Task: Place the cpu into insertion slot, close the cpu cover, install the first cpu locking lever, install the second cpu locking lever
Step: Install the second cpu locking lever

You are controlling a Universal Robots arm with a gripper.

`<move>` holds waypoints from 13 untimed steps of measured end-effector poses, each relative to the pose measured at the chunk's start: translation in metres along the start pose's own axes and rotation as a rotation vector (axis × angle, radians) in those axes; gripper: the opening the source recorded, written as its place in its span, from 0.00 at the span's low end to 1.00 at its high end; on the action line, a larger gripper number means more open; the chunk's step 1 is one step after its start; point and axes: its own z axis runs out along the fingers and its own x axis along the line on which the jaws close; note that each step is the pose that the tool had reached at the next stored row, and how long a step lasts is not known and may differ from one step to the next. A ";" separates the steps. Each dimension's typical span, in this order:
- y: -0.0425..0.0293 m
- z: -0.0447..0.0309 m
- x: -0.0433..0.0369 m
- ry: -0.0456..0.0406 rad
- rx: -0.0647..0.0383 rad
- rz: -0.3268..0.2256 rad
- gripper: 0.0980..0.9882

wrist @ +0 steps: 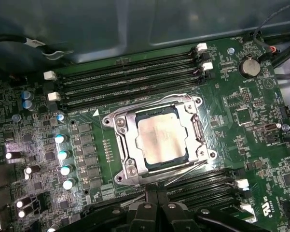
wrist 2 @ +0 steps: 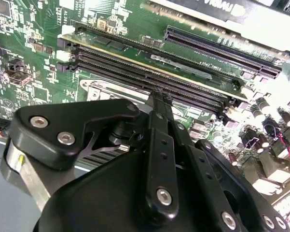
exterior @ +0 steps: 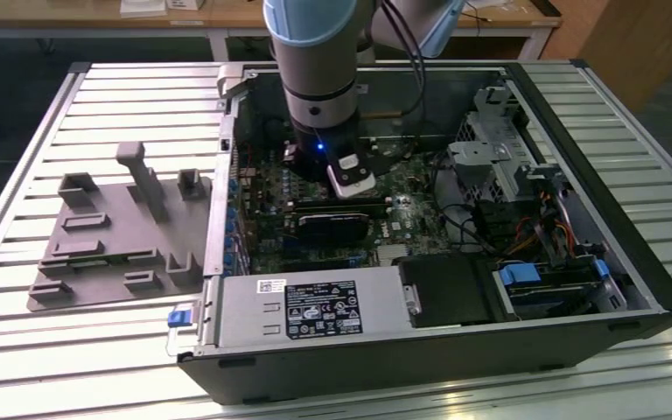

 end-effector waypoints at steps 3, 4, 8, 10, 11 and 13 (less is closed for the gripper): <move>-0.0022 0.0009 0.0013 0.0027 -0.010 0.000 0.00; -0.0029 0.0013 0.0018 0.0039 -0.014 0.000 0.00; -0.0052 0.0023 0.0035 0.0098 -0.028 -0.015 0.00; -0.0060 0.0029 0.0042 0.0134 -0.038 -0.022 0.00; -0.0066 0.0032 0.0045 0.0152 -0.044 -0.023 0.00; -0.0082 0.0036 0.0049 0.0180 -0.053 -0.025 0.00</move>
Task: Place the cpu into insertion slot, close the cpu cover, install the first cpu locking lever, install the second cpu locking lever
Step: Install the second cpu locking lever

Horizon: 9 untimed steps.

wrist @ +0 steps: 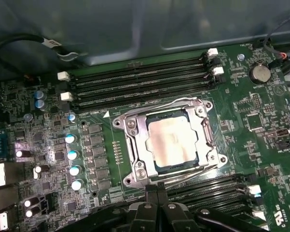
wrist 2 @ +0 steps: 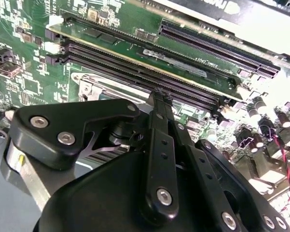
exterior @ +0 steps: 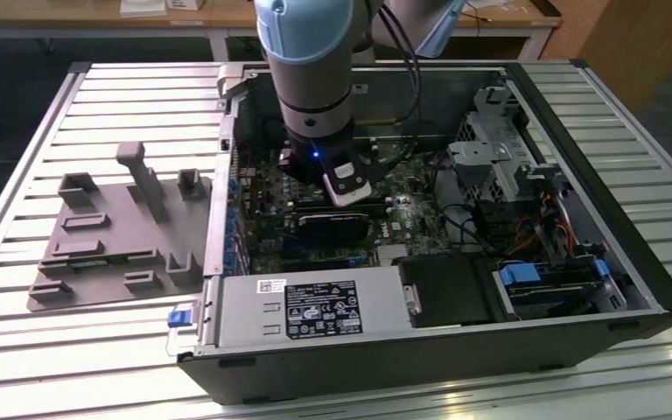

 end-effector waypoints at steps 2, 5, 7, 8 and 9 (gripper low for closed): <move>-0.0020 0.0001 0.0001 0.0020 -0.007 -0.001 0.00; -0.0045 0.0005 0.0010 0.0060 -0.022 -0.003 0.00; -0.0057 0.0012 0.0023 0.0093 -0.034 -0.005 0.00; -0.0063 0.0016 0.0032 0.0106 -0.039 -0.006 0.00; -0.0068 0.0020 0.0042 0.0120 -0.044 -0.006 0.00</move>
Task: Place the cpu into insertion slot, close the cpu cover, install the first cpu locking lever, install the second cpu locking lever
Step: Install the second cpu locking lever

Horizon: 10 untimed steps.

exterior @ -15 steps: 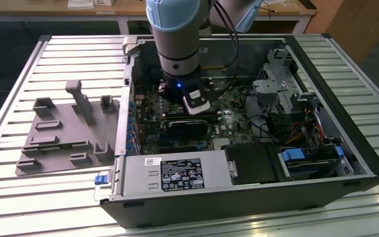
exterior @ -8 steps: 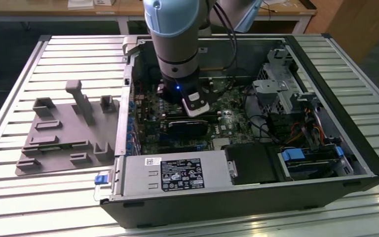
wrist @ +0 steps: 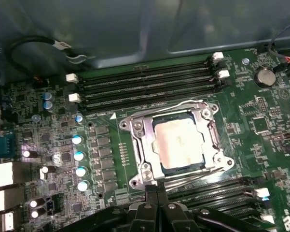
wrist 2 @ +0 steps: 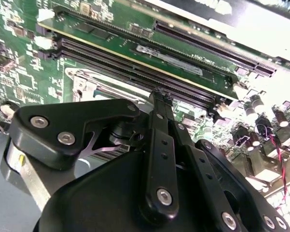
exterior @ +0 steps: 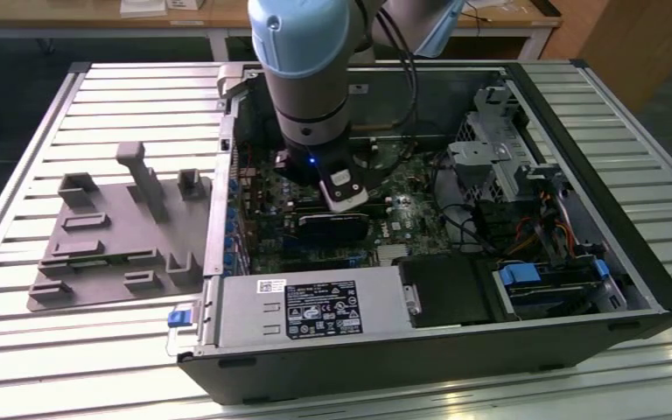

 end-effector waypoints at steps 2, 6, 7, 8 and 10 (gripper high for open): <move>-0.0010 0.0009 0.0021 0.0025 -0.009 -0.001 0.00; -0.0021 0.0025 0.0036 0.0063 -0.023 -0.003 0.00; -0.0025 0.0027 0.0038 0.0073 -0.027 -0.004 0.00; -0.0030 0.0029 0.0039 0.0082 -0.031 -0.004 0.00; -0.0038 0.0034 0.0044 0.0103 -0.040 -0.004 0.00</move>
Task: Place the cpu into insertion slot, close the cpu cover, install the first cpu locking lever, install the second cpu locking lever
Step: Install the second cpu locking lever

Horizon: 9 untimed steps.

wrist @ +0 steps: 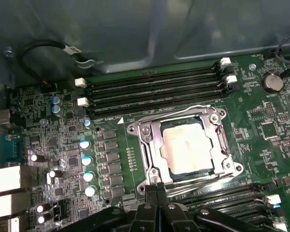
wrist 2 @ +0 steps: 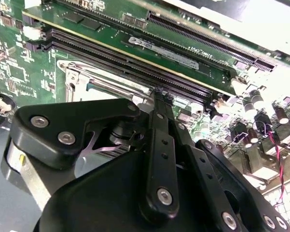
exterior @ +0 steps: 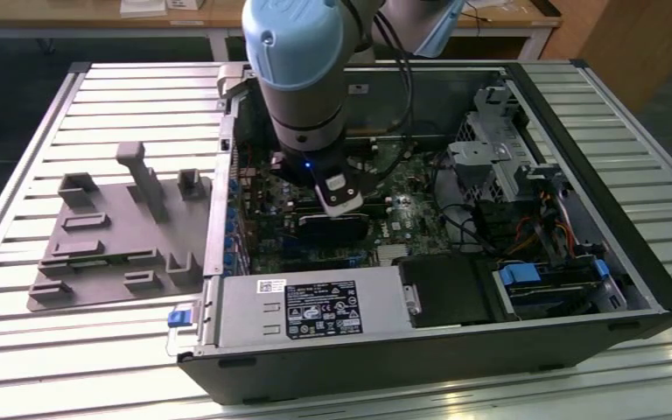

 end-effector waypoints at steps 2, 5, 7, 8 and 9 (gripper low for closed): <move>-0.0006 0.0003 0.0000 0.0027 -0.012 0.000 0.00; -0.0020 0.0007 0.0002 0.0064 -0.028 0.000 0.00; -0.0030 0.0011 0.0004 0.0084 -0.037 0.000 0.00; -0.0035 0.0016 0.0007 0.0090 -0.041 0.000 0.00; -0.0041 0.0020 0.0008 0.0098 -0.044 0.000 0.00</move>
